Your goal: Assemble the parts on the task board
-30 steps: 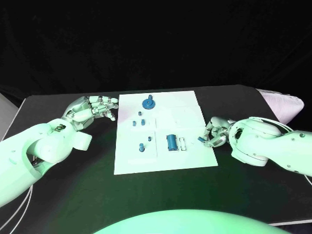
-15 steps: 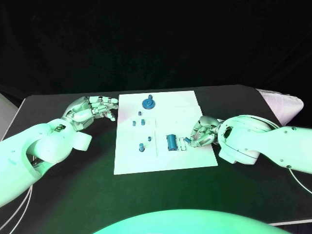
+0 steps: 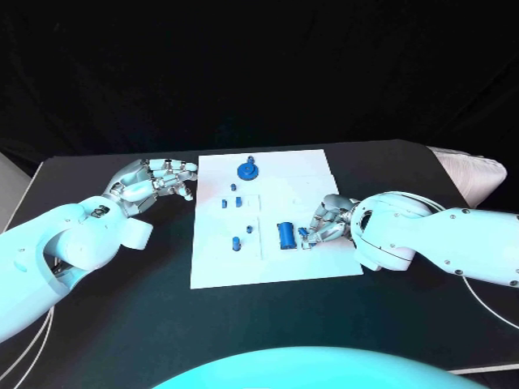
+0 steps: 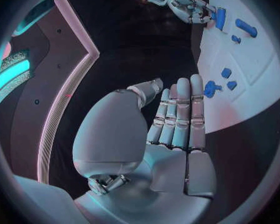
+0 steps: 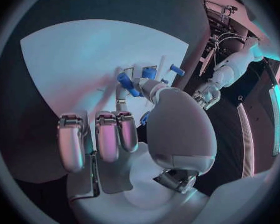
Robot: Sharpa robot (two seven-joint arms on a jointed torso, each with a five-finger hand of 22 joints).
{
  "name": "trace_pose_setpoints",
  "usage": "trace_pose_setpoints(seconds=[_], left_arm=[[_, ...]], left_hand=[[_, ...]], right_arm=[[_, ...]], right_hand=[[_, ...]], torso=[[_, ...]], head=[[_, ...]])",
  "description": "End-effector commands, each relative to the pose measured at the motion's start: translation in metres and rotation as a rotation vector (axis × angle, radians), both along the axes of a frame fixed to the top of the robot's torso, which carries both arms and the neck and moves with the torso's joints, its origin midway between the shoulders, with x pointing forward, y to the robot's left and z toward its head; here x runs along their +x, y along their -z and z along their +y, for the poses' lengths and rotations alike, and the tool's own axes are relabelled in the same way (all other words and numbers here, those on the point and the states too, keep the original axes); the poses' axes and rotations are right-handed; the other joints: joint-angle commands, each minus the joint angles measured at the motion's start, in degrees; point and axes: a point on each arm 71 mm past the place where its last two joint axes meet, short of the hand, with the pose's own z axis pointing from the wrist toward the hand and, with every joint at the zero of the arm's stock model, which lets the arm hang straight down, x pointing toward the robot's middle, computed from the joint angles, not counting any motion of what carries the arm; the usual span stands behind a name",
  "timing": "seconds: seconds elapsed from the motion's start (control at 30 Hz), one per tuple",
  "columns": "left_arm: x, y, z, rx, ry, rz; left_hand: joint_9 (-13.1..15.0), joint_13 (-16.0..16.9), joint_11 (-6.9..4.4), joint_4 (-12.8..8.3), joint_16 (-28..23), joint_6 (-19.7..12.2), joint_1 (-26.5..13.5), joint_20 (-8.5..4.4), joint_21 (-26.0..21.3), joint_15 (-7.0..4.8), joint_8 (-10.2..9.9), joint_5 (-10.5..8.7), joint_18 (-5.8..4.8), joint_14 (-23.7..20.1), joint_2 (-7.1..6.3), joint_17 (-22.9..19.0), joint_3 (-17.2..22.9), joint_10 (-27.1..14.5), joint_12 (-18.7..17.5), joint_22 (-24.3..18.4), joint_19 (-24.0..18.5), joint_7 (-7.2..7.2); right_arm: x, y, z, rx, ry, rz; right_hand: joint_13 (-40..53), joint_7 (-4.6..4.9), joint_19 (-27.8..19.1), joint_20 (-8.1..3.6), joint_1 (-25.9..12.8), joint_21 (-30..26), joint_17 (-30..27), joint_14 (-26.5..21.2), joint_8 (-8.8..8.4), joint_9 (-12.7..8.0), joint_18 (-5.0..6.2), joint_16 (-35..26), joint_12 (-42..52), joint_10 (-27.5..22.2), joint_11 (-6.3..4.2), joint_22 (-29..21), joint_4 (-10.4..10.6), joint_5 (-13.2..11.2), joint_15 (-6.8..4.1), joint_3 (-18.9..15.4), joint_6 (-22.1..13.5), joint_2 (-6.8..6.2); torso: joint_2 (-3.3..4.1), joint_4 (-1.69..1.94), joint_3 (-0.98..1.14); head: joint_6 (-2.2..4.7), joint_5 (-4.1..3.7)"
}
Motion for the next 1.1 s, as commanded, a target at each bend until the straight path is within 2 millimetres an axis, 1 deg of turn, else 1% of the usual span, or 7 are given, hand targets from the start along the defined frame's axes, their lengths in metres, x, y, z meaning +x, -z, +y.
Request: trace_pose_setpoints(seconds=[0.03, 0.17, 0.23, 0.33, 0.67, 1.1], left_arm=[[-0.0012, -0.0005, -0.0024, -0.008, 0.022, -0.003], [-0.0012, -0.0005, -0.0022, -0.007, 0.022, -0.002], [-0.0012, -0.0005, -0.0021, -0.007, 0.022, -0.002], [-0.0012, -0.0004, -0.0018, -0.006, 0.022, -0.002], [-0.0013, -0.0004, -0.0011, -0.005, 0.021, -0.001], [-0.0012, -0.0003, -0.001, -0.004, 0.021, 0.0]], left_hand=[[0.1, -0.02, 0.01, 0.06, -0.28, -0.49, -0.03, -0.04, -0.31, 0.1, 0.13, -0.1, 0.37, -0.35, 0.05, 0.09, 0.19, -0.31, 0.28, -0.05, 0.5, -0.01], [0.1, -0.02, 0.01, 0.06, -0.28, -0.49, -0.03, -0.04, -0.31, 0.1, 0.13, -0.1, 0.37, -0.35, 0.05, 0.09, 0.19, -0.31, 0.28, -0.05, 0.5, -0.01], [0.1, -0.02, 0.01, 0.06, -0.28, -0.49, -0.03, -0.04, -0.31, 0.1, 0.13, -0.1, 0.37, -0.35, 0.05, 0.09, 0.19, -0.31, 0.28, -0.05, 0.5, -0.01], [0.1, -0.02, 0.01, 0.06, -0.28, -0.49, -0.03, -0.04, -0.31, 0.1, 0.13, -0.1, 0.37, -0.35, 0.05, 0.09, 0.19, -0.31, 0.28, -0.05, 0.5, -0.01], [0.1, -0.02, 0.01, 0.06, -0.28, -0.49, -0.03, -0.04, -0.31, 0.1, 0.13, -0.1, 0.37, -0.35, 0.05, 0.09, 0.19, -0.31, 0.28, -0.05, 0.5, -0.01], [0.1, -0.06, 0.05, 0.13, -0.31, -0.57, -0.07, -0.04, -0.38, 0.12, 0.16, -0.1, 0.35, -0.37, 0.04, 0.11, 0.27, -0.43, 0.34, -0.1, 0.55, 0.01]], right_arm=[[0.0005, 0.0013, 0.0014, -0.028, -0.007, -0.006], [0.0005, 0.0026, 0.003, -0.035, -0.014, 0.0], [0.0006, 0.0031, 0.0029, -0.037, -0.013, 0.001], [0.0014, 0.0037, 0.0013, -0.047, -0.008, -0.001], [0.002, 0.0054, -0.0017, -0.077, -0.012, 0.012], [0.0002, 0.0039, 0.0032, -0.055, -0.021, -0.002]], right_hand=[[13.62, -0.32, 5.81, 0.22, -0.7, -0.06, 12.96, 5.5, -0.2, -0.07, -0.67, 0.19, -0.18, 4.79, 0.08, 14.82, 0.23, -0.28, 0.01, -0.31, 0.09, -0.02], [13.61, -0.3, 5.82, 0.22, -1.47, 0.02, 12.96, 5.5, -0.21, -0.08, -0.69, 0.19, -0.19, 4.78, 0.1, 14.86, 0.49, -0.46, 0.02, -0.72, 0.13, -0.08], [13.59, -0.33, 5.82, 0.22, -2.06, 0.0, 12.96, 5.5, -0.18, -0.05, -0.68, 0.19, -0.23, 4.77, 0.07, 14.85, 0.55, 0.78, 0.01, -1.18, 0.2, -0.07], [13.61, -0.34, 5.82, 0.22, -2.55, 0.03, 13.07, 5.52, -0.12, -0.02, -0.69, 0.24, -0.2, 4.78, 0.08, 14.86, 0.75, 1.07, 0.01, -1.49, 0.31, 0.08], [13.54, -0.38, 5.83, 0.21, -2.92, 0.13, 13.06, 5.52, -0.05, 0.0, -0.71, 0.24, -0.31, 4.73, 0.05, 14.89, 0.95, 1.15, 0.0, -1.63, 0.42, 0.39], [13.58, -0.4, 5.85, 0.21, -3.25, 0.29, 13.24, 5.56, 0.0, 0.03, -0.74, 0.33, -0.26, 4.76, 0.05, 14.95, 1.07, 1.11, -0.01, -1.86, 0.48, 0.37]], torso=[[0.0, -0.02, 0.05], [0.0, -0.05, 0.02], [0.01, -0.04, 0.04], [-0.02, -0.03, 0.02], [0.0, -0.05, 0.0], [-0.01, -0.03, 0.02]], head=[[-0.07, -0.01], [-0.19, 0.02], [-0.24, 0.06], [-0.29, 0.03], [-0.43, 0.02], [-0.56, 0.07]])
